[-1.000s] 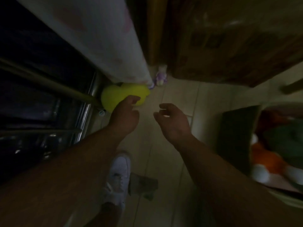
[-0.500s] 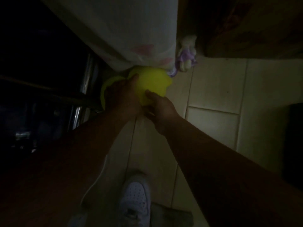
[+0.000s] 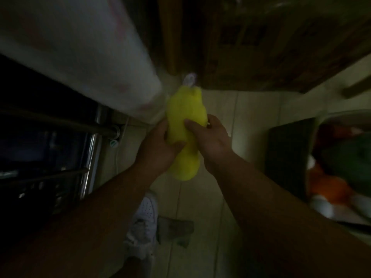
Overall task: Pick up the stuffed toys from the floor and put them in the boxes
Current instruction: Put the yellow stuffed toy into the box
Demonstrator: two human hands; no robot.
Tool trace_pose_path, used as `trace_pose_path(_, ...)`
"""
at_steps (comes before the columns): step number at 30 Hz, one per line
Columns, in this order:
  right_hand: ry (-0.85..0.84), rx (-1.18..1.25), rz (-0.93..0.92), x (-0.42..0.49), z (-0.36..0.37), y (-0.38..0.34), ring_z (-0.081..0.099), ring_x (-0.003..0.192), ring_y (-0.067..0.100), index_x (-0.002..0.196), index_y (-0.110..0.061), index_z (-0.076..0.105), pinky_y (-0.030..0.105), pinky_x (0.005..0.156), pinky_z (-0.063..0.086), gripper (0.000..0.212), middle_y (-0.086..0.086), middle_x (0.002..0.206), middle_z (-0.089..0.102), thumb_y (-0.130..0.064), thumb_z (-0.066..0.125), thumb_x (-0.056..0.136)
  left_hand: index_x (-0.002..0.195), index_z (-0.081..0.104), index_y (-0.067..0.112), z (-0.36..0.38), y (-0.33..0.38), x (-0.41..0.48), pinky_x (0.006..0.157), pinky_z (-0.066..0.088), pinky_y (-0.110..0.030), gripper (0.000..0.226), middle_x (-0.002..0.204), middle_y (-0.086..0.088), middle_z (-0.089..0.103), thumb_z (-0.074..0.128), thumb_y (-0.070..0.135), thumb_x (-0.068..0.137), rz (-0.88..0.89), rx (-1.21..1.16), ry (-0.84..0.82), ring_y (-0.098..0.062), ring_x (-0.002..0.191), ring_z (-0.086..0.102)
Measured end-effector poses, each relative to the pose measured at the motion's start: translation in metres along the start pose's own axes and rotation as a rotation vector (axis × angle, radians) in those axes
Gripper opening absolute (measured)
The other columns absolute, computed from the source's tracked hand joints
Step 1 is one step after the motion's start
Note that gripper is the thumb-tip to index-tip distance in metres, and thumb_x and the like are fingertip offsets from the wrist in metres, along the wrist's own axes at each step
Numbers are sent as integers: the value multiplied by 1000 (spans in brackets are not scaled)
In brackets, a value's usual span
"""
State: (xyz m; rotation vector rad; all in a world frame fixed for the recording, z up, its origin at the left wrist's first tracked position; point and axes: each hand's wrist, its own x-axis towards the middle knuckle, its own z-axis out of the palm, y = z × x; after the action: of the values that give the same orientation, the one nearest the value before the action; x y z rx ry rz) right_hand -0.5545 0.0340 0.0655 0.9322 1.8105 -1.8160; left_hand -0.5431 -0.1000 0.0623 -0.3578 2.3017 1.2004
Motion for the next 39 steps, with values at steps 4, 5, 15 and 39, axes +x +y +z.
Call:
trace_pose_path(4, 64, -39, -96, -65, -61, -49, 64, 94, 16, 120, -23, 57, 39, 85, 55, 47, -4, 105, 66, -35, 75, 79, 134, 47, 28, 10, 76, -54, 80, 48, -31, 60, 114, 5, 60, 72, 24, 80, 86, -13, 24, -15, 99, 58)
trace_pose_path(5, 66, -45, -106, -83, -76, -60, 64, 96, 17, 121, -24, 56, 40, 85, 55, 48, -4, 106, 65, -37, 75, 79, 134, 47, 27, 11, 96, -71, 77, 46, -29, 59, 113, 5, 60, 72, 22, 80, 113, 10, 30, -14, 97, 58)
trace_pose_path(15, 87, -192, -240, -317, -236, -167, 59, 99, 16, 130, -21, 50, 33, 79, 50, 56, -4, 117, 60, -43, 70, 82, 137, 41, 33, 19, 277, -284, 87, 51, -40, 68, 126, 1, 57, 69, 44, 75, 252, 167, 55, -18, 108, 56)
trace_pose_path(39, 160, -295, -458, -708, -368, -289, 62, 98, 15, 122, -26, 53, 35, 79, 56, 54, -6, 109, 63, -44, 76, 76, 141, 28, 40, -30, 463, -654, 84, 51, -39, 71, 133, 4, 52, 67, 43, 81, 398, 57, 161, -17, 112, 54)
